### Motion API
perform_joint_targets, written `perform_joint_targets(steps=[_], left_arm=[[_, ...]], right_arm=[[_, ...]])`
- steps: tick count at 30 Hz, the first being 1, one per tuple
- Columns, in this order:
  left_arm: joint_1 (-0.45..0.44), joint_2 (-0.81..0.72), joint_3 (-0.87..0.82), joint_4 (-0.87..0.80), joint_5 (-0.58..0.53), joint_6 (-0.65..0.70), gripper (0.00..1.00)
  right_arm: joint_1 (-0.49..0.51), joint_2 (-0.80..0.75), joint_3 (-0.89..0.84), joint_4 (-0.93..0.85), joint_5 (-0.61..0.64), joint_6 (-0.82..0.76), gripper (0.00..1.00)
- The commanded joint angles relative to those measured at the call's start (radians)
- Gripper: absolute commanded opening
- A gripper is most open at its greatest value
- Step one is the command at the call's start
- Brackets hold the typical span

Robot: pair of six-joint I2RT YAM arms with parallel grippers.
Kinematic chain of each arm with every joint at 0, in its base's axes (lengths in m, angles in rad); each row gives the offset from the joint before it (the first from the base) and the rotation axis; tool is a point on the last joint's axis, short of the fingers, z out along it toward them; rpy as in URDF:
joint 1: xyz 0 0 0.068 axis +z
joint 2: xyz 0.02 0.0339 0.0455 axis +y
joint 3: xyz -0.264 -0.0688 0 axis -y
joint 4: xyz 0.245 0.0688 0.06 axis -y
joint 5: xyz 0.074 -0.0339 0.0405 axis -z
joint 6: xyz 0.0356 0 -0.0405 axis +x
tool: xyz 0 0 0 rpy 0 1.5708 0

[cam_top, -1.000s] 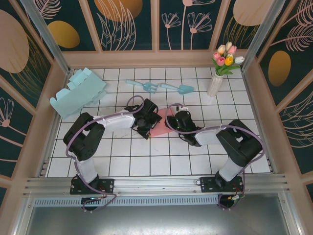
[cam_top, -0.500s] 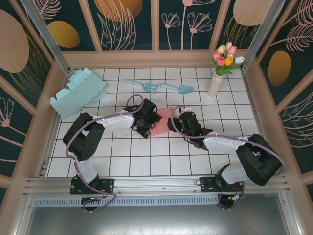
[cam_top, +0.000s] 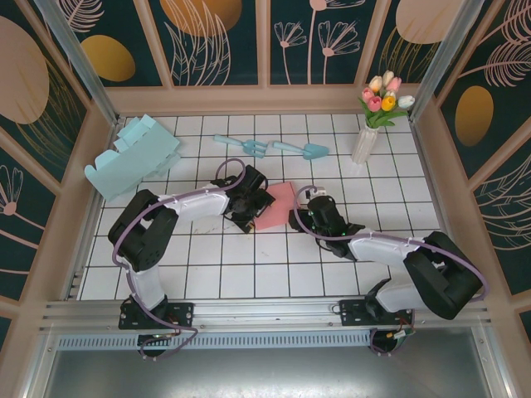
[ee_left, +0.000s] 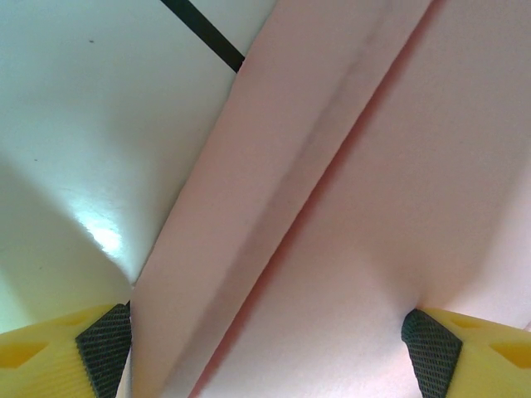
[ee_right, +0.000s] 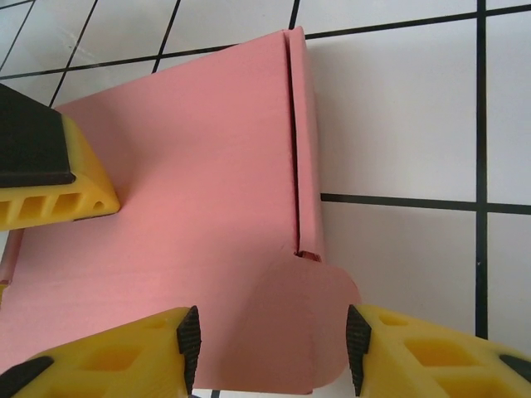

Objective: Fold the paper box

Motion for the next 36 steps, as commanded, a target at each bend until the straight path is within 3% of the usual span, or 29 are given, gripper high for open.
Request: perform_joint_targets(steps=[1, 11, 17, 36], left_arm=[[0.017, 0.042, -0.026, -0.167, -0.097, 0.008, 0.87], [0.017, 0.053, -0.025, -0.164, -0.093, 0.011, 0.87], [0.017, 0.054, -0.028, -0.159, -0.092, 0.012, 0.87], [0.018, 0.058, -0.028, -0.155, -0.088, 0.015, 0.87]], right_arm=[[0.007, 0.005, -0.01, 0.026, -0.023, 0.008, 0.5], [0.001, 0.062, -0.008, 0.041, -0.022, 0.009, 0.51], [-0.016, 0.059, -0.033, 0.111, -0.113, 0.023, 0.49], [-0.016, 0.026, -0.11, 0.198, -0.009, 0.026, 0.39]])
